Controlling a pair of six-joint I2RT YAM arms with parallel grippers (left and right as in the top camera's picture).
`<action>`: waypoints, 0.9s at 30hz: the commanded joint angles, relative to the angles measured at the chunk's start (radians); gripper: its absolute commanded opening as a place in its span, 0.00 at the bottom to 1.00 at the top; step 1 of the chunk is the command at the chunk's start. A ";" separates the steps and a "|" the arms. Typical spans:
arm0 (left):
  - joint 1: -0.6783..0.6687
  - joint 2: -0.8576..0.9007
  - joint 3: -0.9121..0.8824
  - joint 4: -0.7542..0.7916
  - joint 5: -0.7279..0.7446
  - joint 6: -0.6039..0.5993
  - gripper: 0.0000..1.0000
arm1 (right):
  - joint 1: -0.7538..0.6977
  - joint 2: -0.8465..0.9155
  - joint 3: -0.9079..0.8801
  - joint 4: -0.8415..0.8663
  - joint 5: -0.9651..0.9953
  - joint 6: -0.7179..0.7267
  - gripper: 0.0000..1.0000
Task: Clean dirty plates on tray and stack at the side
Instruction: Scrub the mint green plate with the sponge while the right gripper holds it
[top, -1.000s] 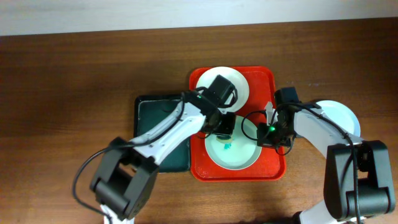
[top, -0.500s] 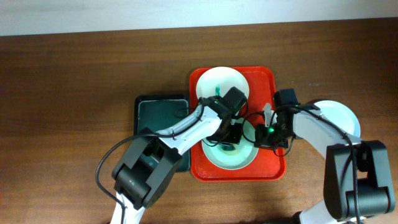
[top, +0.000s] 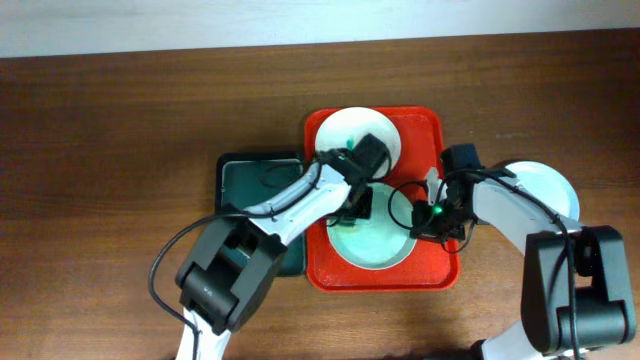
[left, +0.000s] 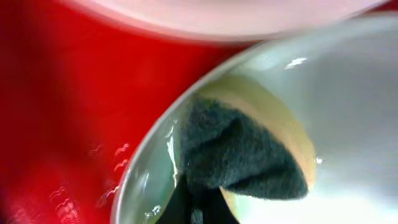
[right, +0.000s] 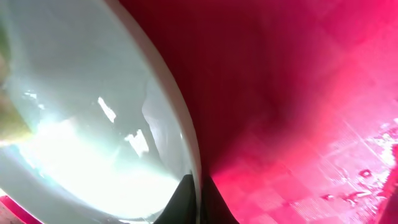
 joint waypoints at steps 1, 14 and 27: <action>-0.031 0.060 -0.030 0.153 0.370 -0.022 0.00 | 0.004 0.019 -0.025 0.001 0.061 -0.009 0.04; -0.074 0.060 -0.030 0.024 0.356 0.048 0.00 | 0.004 0.019 -0.025 -0.001 0.061 -0.009 0.04; 0.041 0.060 0.004 -0.238 -0.330 0.043 0.00 | 0.004 0.019 -0.025 -0.001 0.061 -0.009 0.04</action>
